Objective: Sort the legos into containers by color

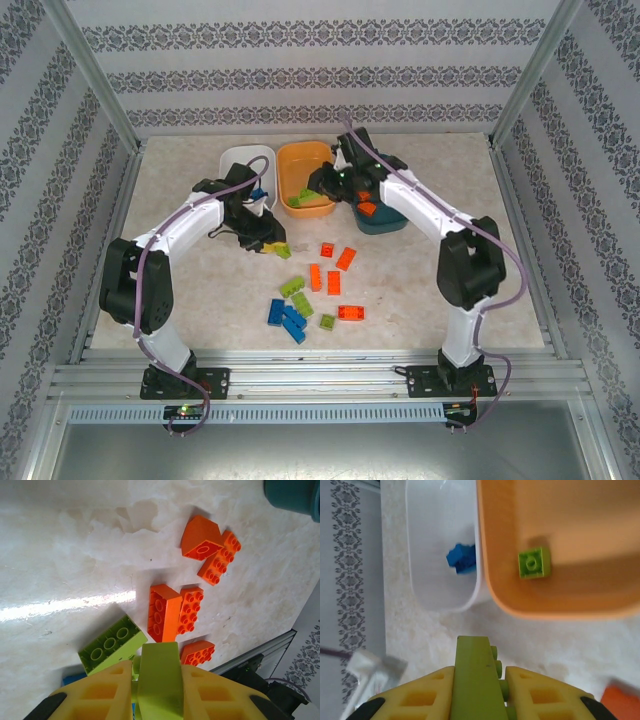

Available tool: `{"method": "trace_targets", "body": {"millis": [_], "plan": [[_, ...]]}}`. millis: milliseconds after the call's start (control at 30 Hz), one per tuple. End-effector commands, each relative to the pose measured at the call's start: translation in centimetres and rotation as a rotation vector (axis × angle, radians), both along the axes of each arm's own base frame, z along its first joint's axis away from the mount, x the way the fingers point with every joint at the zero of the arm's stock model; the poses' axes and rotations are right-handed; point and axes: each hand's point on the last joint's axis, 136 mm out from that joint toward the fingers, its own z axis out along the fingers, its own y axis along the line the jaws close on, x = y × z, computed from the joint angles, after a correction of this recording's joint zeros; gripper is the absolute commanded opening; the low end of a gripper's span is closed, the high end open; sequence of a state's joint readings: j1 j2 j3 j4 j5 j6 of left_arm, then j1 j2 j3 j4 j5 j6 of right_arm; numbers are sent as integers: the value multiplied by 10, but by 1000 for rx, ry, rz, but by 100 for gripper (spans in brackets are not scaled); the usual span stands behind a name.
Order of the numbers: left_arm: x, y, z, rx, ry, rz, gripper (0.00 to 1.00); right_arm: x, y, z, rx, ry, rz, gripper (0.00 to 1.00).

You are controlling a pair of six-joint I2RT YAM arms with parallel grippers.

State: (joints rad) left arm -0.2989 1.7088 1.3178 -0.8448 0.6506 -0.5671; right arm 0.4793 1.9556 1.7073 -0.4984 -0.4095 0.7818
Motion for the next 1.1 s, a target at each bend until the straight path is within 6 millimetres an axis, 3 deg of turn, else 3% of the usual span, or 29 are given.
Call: {"method": "trace_targets", "body": {"millis": [0,133,267,400,500,633,733,833,1067], "plan": [[-9,11,4,23,-21,-20,24,10,-14,-59,-153,136,-12,26],[-19,20,4,57,-21,-40,24,38,-5,-72,-181,135,-20,27],[-28,28,2,77,-15,-57,24,58,0,-77,-194,128,-33,35],[-32,33,3,83,-13,-70,24,70,2,-53,-188,70,-46,50],[-30,37,6,91,-21,-74,24,66,-3,-27,-201,33,-52,57],[-14,38,19,115,-76,-78,24,43,-17,3,-220,2,-58,59],[6,31,36,90,-128,-60,23,17,-35,13,-214,-5,-74,60],[28,20,49,33,-165,-25,24,-16,-58,7,-179,30,-106,61],[87,-8,55,-108,-188,98,24,-103,-111,-23,-164,91,-183,62]]}}
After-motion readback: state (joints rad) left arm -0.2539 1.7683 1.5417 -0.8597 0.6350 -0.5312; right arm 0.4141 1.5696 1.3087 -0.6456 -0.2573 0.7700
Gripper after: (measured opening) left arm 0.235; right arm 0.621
